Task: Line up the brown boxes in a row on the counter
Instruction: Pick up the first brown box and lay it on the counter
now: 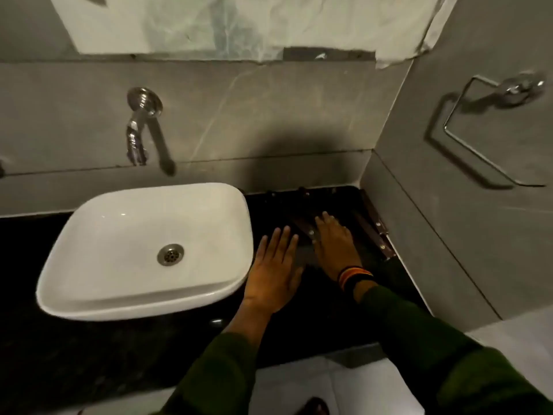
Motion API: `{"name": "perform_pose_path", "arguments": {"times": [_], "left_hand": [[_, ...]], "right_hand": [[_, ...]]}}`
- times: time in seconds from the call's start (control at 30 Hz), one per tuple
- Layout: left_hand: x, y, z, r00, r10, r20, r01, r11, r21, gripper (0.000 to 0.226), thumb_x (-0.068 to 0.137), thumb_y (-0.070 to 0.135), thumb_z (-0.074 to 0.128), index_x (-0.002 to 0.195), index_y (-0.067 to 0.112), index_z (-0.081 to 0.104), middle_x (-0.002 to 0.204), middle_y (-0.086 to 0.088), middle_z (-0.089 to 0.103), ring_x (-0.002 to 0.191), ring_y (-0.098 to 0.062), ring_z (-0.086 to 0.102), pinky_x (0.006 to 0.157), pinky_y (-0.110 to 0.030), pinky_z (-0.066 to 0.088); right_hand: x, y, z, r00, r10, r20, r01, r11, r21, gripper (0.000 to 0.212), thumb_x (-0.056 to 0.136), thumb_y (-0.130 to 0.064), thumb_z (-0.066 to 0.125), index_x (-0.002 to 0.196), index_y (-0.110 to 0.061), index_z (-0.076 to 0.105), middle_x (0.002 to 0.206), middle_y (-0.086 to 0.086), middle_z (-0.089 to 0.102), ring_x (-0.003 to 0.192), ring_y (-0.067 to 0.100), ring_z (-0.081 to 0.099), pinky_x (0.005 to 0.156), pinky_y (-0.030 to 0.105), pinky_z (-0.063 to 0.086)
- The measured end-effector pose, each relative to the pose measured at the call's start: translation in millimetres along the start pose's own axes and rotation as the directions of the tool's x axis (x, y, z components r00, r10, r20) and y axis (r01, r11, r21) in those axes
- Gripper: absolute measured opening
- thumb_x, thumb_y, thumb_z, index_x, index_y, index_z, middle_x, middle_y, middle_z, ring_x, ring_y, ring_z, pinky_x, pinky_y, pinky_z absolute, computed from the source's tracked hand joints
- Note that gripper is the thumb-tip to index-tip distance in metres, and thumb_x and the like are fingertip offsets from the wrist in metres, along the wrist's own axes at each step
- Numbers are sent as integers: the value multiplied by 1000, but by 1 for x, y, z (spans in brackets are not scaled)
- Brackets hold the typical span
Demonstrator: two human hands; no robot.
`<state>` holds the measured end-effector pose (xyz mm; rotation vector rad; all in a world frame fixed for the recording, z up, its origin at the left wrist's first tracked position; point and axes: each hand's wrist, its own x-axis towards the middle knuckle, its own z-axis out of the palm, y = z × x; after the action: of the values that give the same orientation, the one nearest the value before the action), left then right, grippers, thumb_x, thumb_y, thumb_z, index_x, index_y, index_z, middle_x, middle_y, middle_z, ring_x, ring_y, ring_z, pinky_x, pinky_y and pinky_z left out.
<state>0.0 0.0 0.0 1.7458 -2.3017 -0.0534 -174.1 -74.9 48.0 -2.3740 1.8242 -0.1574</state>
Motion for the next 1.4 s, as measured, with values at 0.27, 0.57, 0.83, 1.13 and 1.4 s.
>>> {"name": "perform_pose_path", "arguments": {"times": [0.27,0.57,0.83,1.13,1.4], "left_hand": [[-43,10,78,986,2,170,15,995,-102,70,107,42,43,166,5,40,174,-20,34,162,-40,32,130,-60,28],[-58,5,103,989,-16,147,33,993,-117,70,108,43,46,171,17,29,181,-7,22,168,-28,14,135,-55,14],[-58,3,96,977,34,209,-6,991,-135,71,109,48,33,171,13,29,180,-12,23,168,-32,15,133,-59,15],[-78,-16,92,920,265,289,-253,964,-80,67,116,48,30,174,22,10,183,-4,6,169,-27,0,135,-53,5],[-96,-34,83,912,333,238,-300,939,-167,63,115,39,36,173,20,21,182,-4,19,169,-25,8,135,-52,13]], "right_hand": [[42,24,63,984,0,179,-20,994,107,64,95,-31,56,152,-14,33,160,12,33,146,30,35,120,45,31],[82,25,94,993,59,104,-64,997,40,41,92,-29,61,128,-12,53,133,15,55,122,37,49,98,46,45],[16,28,84,963,246,107,-268,885,381,37,74,-25,73,106,-14,56,112,11,60,107,32,56,86,39,50],[-120,8,99,876,471,104,-458,745,486,37,70,-29,78,98,-27,54,102,1,62,95,23,62,81,33,50],[-149,7,103,868,488,90,-474,764,438,43,71,-33,81,106,-26,56,107,-1,62,100,22,62,89,41,56]]}}
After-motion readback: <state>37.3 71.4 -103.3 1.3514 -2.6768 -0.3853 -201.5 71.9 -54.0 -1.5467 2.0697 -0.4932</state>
